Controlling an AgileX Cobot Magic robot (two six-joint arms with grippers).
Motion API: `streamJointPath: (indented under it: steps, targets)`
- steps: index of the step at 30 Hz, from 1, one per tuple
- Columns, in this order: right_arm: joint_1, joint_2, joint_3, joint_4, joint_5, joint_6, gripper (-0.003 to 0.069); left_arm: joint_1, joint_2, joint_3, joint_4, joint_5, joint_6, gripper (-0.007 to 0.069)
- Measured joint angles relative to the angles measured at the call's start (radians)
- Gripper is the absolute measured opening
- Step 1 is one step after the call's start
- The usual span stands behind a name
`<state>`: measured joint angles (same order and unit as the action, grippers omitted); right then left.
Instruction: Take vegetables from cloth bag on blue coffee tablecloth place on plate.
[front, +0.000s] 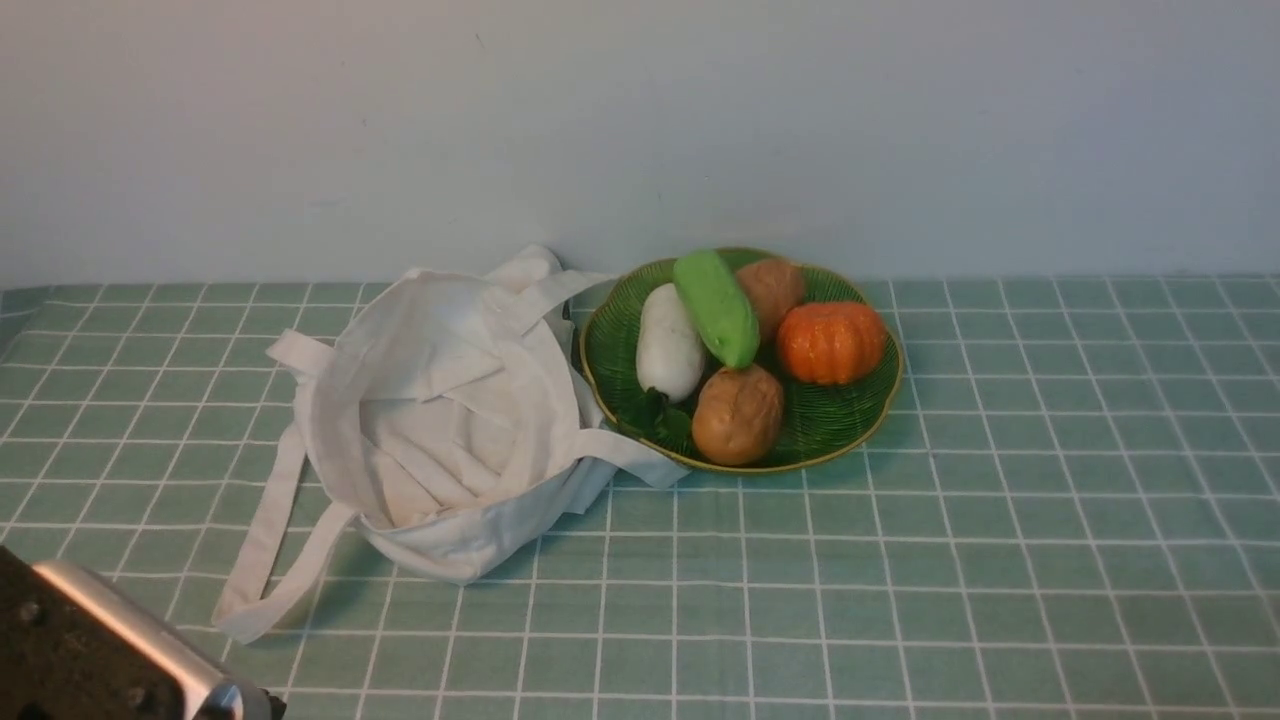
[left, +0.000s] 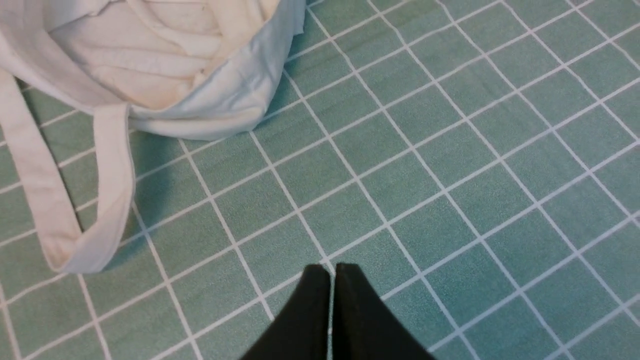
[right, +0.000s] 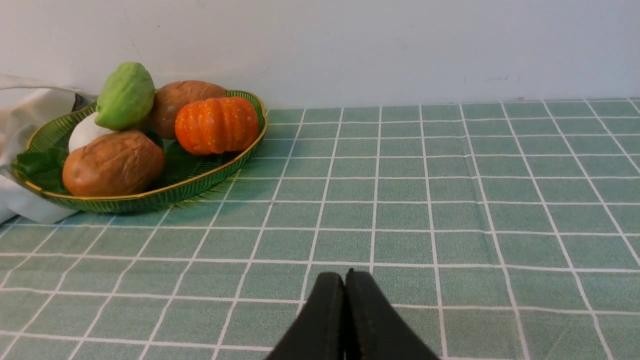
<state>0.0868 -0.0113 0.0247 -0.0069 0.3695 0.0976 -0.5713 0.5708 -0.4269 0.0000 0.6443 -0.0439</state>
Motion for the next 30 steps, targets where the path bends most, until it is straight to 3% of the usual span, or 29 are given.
streamJointPath:
  steps: [6, 19, 30]
  targets:
    - [0.0, 0.0, 0.0, 0.0, 0.0, 0.0, -0.0015, 0.037, -0.185, 0.061, -0.022, -0.103, 0.004, -0.0005]
    - [0.0, 0.0, 0.0, 0.0, 0.0, 0.0, -0.0015, 0.537, -0.577, 0.401, 0.018, -0.226, 0.008, -0.0005]
    - [0.0, 0.0, 0.0, 0.0, 0.0, 0.0, -0.0015, 0.555, -0.581, 0.454, 0.02, -0.26, 0.0, -0.0005]
